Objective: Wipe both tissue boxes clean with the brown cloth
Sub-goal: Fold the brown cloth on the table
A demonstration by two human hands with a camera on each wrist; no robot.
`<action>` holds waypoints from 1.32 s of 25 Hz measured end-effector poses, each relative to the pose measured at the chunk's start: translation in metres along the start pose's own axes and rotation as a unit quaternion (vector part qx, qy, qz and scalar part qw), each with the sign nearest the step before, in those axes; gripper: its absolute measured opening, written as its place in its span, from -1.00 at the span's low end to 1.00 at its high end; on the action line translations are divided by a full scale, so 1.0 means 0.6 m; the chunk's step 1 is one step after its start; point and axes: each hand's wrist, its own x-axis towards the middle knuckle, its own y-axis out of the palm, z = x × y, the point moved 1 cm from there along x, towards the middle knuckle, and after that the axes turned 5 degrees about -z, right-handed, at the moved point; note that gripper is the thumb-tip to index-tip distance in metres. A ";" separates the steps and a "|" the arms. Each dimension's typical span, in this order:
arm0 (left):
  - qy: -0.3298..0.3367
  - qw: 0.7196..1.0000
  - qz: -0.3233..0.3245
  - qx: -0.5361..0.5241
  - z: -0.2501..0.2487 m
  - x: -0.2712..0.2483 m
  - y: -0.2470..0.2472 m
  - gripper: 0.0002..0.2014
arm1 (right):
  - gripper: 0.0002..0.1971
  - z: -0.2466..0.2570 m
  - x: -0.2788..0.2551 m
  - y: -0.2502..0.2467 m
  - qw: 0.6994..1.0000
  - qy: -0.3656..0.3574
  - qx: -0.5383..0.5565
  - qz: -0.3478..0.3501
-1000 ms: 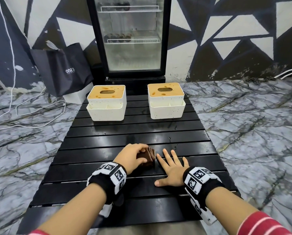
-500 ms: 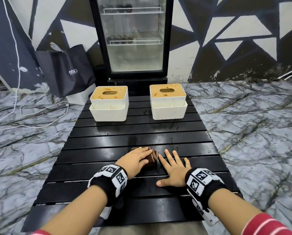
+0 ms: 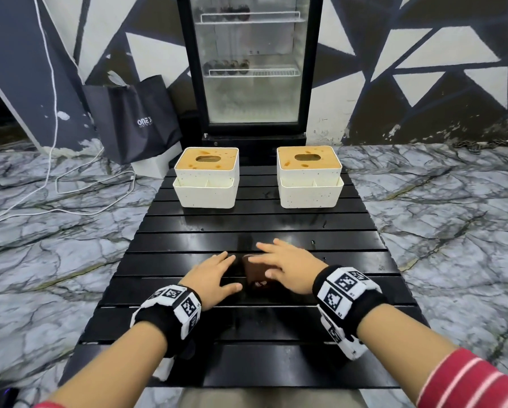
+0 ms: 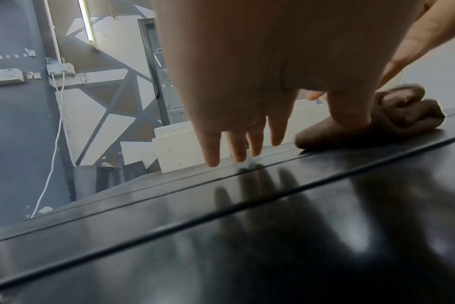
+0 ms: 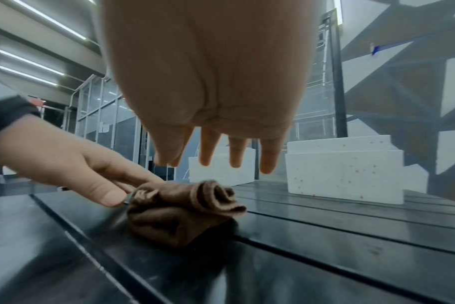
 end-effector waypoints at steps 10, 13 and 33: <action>-0.007 0.998 0.044 0.032 0.008 -0.001 0.010 -0.15 | -0.46 0.031 0.006 0.052 0.995 0.096 -0.014 0.014; -0.004 0.999 0.044 0.030 0.009 -0.001 0.011 -0.13 | -0.48 0.040 0.013 0.050 0.997 0.048 -0.058 -0.003; -0.028 0.995 0.066 0.063 -0.004 -0.007 0.012 -0.21 | -0.40 0.015 -0.010 0.094 0.997 0.072 -0.023 0.015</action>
